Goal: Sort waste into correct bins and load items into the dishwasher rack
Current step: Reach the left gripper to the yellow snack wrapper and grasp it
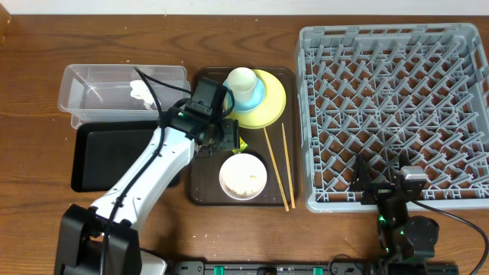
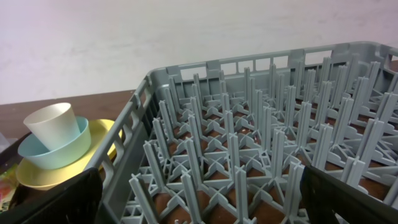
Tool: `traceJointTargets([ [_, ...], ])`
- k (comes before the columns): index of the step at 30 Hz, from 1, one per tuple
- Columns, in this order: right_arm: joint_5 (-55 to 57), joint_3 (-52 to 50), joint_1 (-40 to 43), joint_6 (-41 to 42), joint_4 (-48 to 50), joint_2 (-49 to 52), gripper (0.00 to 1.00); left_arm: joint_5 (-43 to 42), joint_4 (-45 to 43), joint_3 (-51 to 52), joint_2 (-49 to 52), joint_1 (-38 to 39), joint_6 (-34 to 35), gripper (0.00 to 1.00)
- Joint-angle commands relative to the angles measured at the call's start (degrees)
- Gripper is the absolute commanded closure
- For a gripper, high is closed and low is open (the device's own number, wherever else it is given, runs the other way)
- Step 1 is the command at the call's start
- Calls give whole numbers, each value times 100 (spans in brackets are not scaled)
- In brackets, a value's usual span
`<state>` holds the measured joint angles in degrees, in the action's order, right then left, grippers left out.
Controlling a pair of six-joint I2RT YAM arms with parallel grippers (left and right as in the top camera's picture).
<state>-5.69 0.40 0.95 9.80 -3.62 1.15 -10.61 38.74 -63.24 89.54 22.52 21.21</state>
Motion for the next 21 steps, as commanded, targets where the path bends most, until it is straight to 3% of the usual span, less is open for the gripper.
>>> traceJointTargets([
  [1,11,-9,57,-87,-24,4,1,26,-26,153,83,2,74,34],
  [11,9,-9,59,-87,-22,4,1,422,-275,354,105,7,107,33],
  [19,9,-9,57,-87,-24,4,1,1019,-800,378,413,7,660,34],
  [21,9,-9,57,-87,-24,4,1,1014,-986,378,610,7,721,38],
])
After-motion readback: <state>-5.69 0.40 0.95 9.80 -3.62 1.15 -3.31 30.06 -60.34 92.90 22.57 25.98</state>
